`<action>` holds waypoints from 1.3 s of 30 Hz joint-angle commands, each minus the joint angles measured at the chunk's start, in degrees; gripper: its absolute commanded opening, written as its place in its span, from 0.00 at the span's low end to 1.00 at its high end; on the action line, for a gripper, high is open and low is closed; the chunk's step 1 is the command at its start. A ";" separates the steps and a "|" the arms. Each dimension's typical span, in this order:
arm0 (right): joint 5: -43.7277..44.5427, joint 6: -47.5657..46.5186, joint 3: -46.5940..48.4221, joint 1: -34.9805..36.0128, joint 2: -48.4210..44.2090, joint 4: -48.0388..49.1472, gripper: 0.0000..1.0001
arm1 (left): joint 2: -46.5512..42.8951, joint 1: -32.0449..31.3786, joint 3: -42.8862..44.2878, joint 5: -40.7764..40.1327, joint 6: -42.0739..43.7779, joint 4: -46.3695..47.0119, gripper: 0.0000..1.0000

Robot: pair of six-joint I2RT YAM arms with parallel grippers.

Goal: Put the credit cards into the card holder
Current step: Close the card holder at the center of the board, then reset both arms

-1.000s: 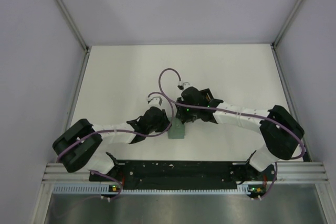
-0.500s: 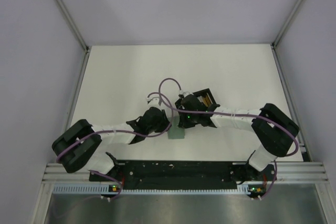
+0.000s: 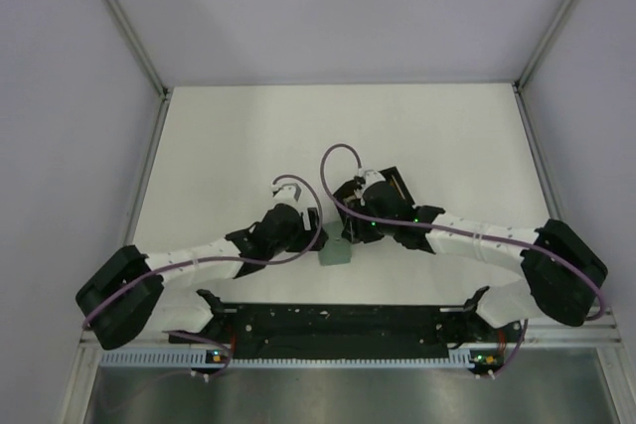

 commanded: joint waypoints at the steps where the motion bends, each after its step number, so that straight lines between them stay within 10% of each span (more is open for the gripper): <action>1: 1.15 0.71 -4.23 -0.41 -6.97 1.80 0.45 | -5.86 -0.13 1.81 -4.38 1.24 -5.43 0.87; 16: 5.28 7.66 -19.71 -7.87 -27.72 -2.06 0.75 | -14.65 -0.05 4.54 -14.66 -2.10 -20.20 0.98; 27: 5.21 4.25 -23.05 -27.99 -44.51 -12.61 0.94 | -15.80 -0.13 6.91 -21.61 -2.37 -25.57 0.98; 39: -20.81 2.57 -22.27 -27.74 -26.51 8.28 0.86 | -15.27 0.04 7.27 -19.68 -2.02 -24.26 0.98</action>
